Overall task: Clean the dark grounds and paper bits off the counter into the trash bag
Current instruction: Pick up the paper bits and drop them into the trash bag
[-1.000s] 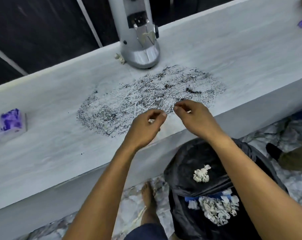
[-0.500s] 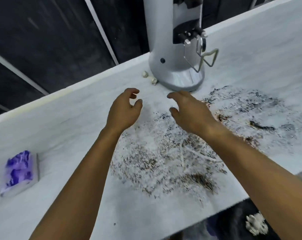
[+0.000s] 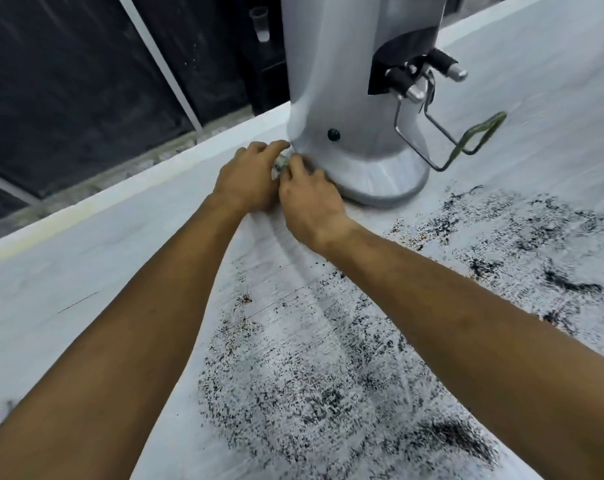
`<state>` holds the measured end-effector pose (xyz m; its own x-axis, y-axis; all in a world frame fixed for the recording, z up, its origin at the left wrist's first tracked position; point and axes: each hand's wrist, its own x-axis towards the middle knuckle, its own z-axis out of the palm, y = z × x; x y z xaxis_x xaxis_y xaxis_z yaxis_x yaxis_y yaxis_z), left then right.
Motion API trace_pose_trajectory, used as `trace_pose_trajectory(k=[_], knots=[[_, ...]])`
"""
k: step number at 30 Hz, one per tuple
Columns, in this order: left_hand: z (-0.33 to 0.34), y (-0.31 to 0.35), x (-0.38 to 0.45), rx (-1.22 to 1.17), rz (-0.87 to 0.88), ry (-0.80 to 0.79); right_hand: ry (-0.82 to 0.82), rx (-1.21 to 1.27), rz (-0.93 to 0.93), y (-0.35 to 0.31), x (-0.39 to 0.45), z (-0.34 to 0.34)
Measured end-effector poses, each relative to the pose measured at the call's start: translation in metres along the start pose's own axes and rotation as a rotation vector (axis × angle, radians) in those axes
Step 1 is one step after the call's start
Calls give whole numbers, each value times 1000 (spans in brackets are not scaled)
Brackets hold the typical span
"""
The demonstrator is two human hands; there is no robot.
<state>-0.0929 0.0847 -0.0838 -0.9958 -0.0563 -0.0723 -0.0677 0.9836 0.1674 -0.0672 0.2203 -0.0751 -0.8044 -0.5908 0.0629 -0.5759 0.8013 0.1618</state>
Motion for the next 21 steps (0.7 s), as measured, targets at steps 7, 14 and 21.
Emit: trace_pose_trajectory(k=[7,14,21], knots=[[13,-2,-12,70,83,109,23,-17,104,-18,9,13],[9,2,-39,-11,-16,205,72,120,55,3,-2,15],[-16,55,-94,-300,-9,378,285,563,175,45,-61,-23]])
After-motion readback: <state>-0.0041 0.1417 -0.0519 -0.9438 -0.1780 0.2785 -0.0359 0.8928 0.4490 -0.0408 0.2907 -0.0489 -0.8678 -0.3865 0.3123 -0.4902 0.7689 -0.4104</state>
